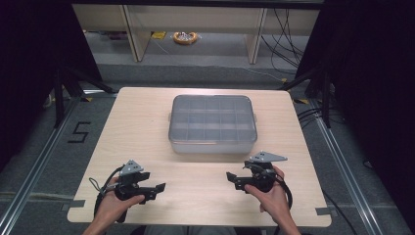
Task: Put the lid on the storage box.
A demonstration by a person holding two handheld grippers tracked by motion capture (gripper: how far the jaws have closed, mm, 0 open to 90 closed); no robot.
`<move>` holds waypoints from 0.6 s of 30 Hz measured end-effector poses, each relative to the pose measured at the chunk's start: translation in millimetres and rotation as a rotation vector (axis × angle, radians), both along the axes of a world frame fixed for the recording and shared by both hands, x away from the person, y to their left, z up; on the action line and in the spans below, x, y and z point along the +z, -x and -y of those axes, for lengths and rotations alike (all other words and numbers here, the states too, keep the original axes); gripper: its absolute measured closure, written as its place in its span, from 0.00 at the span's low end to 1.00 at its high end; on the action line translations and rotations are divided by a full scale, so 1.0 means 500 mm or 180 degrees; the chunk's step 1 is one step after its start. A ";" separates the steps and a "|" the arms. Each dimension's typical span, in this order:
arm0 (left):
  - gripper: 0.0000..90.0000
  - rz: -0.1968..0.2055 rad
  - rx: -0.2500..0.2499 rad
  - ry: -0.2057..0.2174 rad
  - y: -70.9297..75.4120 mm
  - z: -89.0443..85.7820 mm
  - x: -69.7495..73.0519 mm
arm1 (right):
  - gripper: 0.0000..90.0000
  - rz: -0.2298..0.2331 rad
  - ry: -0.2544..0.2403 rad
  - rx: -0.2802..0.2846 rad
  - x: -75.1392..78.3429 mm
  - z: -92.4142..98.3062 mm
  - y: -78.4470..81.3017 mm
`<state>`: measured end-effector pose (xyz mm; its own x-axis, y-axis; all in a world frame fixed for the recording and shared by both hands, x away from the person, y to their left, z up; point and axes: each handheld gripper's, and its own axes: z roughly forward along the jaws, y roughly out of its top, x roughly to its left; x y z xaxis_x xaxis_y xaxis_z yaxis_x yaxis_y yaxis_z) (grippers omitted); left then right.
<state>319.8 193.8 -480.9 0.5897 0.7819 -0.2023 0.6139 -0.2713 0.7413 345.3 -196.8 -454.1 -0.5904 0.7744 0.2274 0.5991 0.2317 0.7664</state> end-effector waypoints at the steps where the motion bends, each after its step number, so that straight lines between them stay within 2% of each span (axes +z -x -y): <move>1: 0.25 0.0012 0.0029 0.0001 0.005 0.002 -0.004 | 0.19 0.0007 0.0006 0.0031 -0.004 -0.001 0.003; 2: 0.25 0.0044 0.0013 -0.0014 0.009 0.002 -0.008 | 0.19 -0.0107 -0.0052 -0.0009 -0.004 -0.007 0.012; 3: 0.25 0.0050 -0.0016 -0.0023 0.012 0.002 -0.011 | 0.19 -0.0033 -0.0003 0.0078 -0.010 -0.006 0.011; 4: 0.25 0.0050 0.0021 -0.0009 0.017 0.006 -0.014 | 0.19 -0.0139 -0.0047 0.0013 -0.010 -0.011 0.020; 5: 0.25 0.0062 0.0015 -0.0030 0.022 0.008 -0.016 | 0.19 -0.0012 0.0062 0.0083 -0.013 -0.008 0.019; 6: 0.24 0.0063 -0.0023 -0.0058 0.026 0.008 -0.018 | 0.19 -0.0038 0.0044 0.0119 -0.016 -0.010 0.022; 7: 0.24 0.0065 -0.0018 -0.0040 0.028 0.010 -0.020 | 0.19 -0.0069 -0.0002 0.0068 -0.018 -0.016 0.031; 8: 0.24 0.0062 -0.0004 0.0021 0.032 0.013 -0.022 | 0.19 0.0062 0.0059 0.0151 -0.023 -0.014 0.029; 9: 0.24 0.0075 -0.0017 0.0040 0.036 0.014 -0.023 | 0.19 0.0009 0.0062 0.0149 -0.025 -0.016 0.035; 10: 0.24 0.0082 -0.0040 -0.0005 0.039 0.013 -0.024 | 0.19 -0.0023 0.0048 0.0177 -0.028 -0.018 0.039; 11: 0.24 0.0089 -0.0007 0.0042 0.043 0.018 -0.028 | 0.19 -0.0030 0.0078 0.0198 -0.031 -0.018 0.044; 12: 0.24 0.0063 -0.0074 -0.0037 0.046 0.016 -0.028 | 0.19 -0.0018 0.0075 0.0212 -0.034 -0.018 0.048; 15: 0.23 0.0063 -0.0097 -0.0019 0.057 0.024 -0.034 | 0.19 -0.0112 0.0058 0.0210 -0.045 -0.018 0.061; 16: 0.23 0.0053 -0.0137 -0.0082 0.059 0.024 -0.033 | 0.19 -0.0085 0.0073 0.0236 -0.049 -0.017 0.064; 17: 0.23 0.0049 -0.0136 -0.0107 0.062 0.026 -0.034 | 0.19 -0.0142 0.0070 0.0238 -0.051 -0.016 0.069; 18: 0.23 0.0048 -0.0162 -0.0084 0.064 0.028 -0.035 | 0.19 -0.0128 0.0081 0.0252 -0.054 -0.015 0.073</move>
